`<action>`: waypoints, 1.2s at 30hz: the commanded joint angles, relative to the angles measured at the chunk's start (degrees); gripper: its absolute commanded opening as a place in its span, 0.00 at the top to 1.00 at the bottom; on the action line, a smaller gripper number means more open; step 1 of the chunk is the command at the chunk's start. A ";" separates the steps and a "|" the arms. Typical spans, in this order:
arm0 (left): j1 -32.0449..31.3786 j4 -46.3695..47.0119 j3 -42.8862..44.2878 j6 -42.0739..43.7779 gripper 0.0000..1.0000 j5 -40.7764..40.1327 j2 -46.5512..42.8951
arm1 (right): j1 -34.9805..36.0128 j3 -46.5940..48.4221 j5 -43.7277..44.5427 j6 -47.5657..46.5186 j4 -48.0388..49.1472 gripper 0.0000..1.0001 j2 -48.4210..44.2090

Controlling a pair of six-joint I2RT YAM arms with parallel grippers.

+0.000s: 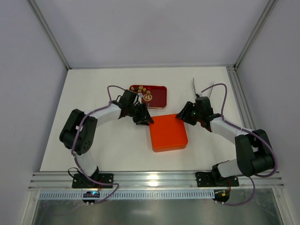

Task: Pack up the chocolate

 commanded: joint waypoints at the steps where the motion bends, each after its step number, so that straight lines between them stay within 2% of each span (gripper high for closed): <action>1: -0.50 -1.67 -0.10 2.32 0.67 -3.17 1.15 | 0.80 -2.72 -0.93 2.12 2.23 0.50 1.69; 2: -0.50 -1.67 -0.10 2.41 0.68 -3.17 1.23 | 0.72 -3.25 -1.20 2.39 2.24 0.55 1.60; 4: -0.50 -1.84 -0.10 2.49 0.68 -3.17 1.06 | 0.80 -4.39 -1.55 2.57 4.26 0.55 1.25; 9: -0.50 -3.68 1.30 3.54 0.66 -3.52 0.44 | 0.80 -3.87 -0.94 1.78 2.94 0.48 -0.68; 10: -0.50 -4.12 1.65 3.90 0.63 -3.70 -0.17 | 0.72 -2.83 -0.59 1.60 0.94 0.45 -1.12; 13: -0.06 -6.84 3.67 5.65 0.53 -3.79 -1.83 | 0.72 0.16 0.65 0.20 -3.03 0.27 -3.14; 18: 1.96 -12.20 8.85 9.26 0.39 -4.14 -5.62 | -0.51 7.27 2.49 -3.40 -9.71 0.16 -8.05; 21: 2.84 -15.90 12.02 11.54 0.36 -4.31 -9.39 | -1.39 12.11 3.81 -6.13 -13.75 0.09 -11.75; 23: 2.84 -18.45 13.86 13.21 0.35 -5.54 -11.68 | -1.66 14.22 4.77 -7.62 -16.55 0.00 -14.38; 31: 2.84 -25.83 15.45 16.47 0.32 -10.99 -29.34 | -1.83 23.54 11.28 -12.90 -26.93 0.00 -26.16; 36: 2.84 -27.42 12.03 16.38 0.31 -12.40 -36.73 | -1.75 23.03 14.80 -14.57 -31.07 0.00 -31.60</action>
